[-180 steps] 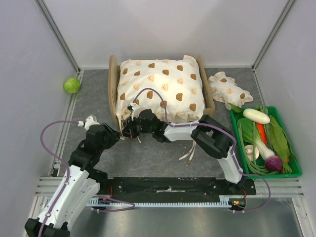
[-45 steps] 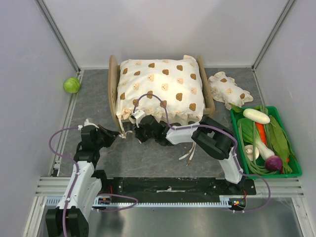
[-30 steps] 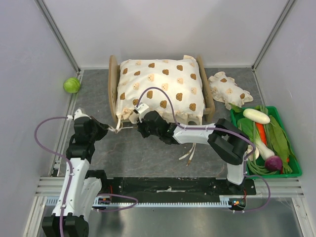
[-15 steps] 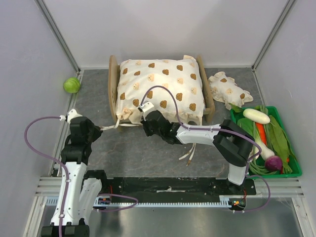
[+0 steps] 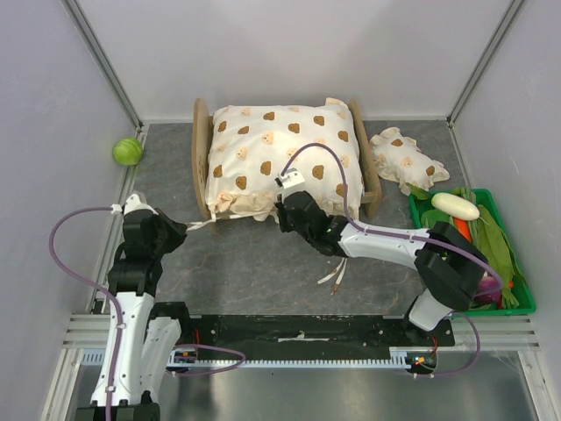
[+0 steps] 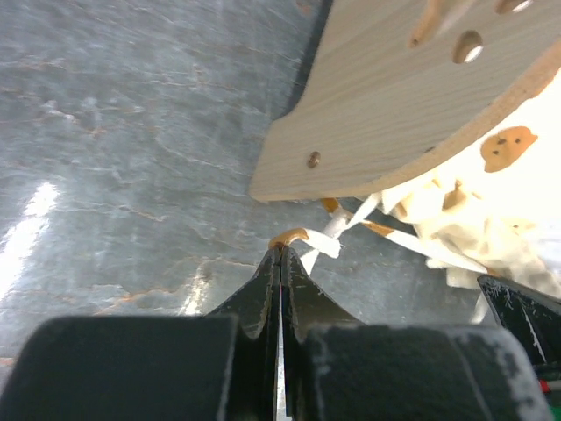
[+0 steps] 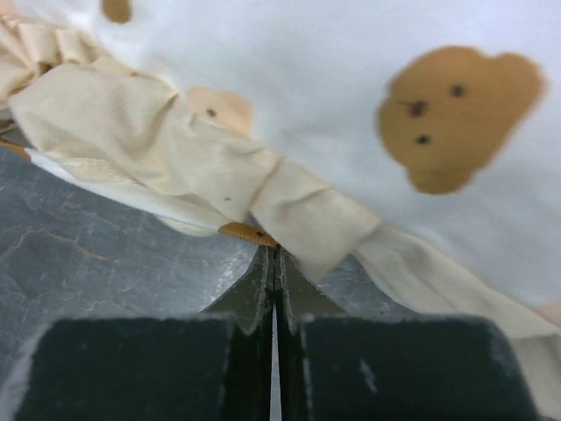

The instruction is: Set up the pet bed

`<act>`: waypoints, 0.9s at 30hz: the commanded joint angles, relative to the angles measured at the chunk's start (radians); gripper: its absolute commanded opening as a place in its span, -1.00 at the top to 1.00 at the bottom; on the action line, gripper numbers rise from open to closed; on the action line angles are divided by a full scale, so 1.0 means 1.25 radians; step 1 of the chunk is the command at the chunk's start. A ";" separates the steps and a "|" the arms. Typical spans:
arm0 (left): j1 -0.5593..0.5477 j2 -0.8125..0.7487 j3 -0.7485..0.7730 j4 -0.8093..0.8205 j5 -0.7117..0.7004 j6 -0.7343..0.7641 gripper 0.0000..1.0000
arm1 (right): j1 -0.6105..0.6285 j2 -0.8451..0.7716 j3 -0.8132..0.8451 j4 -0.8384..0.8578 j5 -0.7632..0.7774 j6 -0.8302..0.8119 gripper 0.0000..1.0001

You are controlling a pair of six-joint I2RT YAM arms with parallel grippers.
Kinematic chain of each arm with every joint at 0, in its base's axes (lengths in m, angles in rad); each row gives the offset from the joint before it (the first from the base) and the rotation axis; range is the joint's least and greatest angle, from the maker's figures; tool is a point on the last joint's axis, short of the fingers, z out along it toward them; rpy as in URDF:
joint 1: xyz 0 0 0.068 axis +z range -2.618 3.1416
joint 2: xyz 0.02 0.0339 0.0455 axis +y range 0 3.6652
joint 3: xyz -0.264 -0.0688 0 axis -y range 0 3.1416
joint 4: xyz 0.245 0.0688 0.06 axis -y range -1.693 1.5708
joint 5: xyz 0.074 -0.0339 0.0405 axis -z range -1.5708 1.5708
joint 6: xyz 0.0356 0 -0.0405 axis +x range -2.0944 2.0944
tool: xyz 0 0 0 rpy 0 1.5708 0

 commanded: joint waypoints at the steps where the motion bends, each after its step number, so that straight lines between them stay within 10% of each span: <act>1: 0.002 0.033 -0.023 0.095 0.118 -0.027 0.96 | -0.030 -0.064 -0.036 -0.006 0.084 0.030 1.00; 11: 0.004 0.129 0.028 0.037 -0.150 0.042 0.96 | -0.057 -0.100 -0.044 -0.016 0.109 0.015 1.00; 27: 0.109 0.338 0.068 0.138 -0.098 0.038 0.96 | -0.061 -0.105 -0.036 -0.021 0.107 0.028 1.00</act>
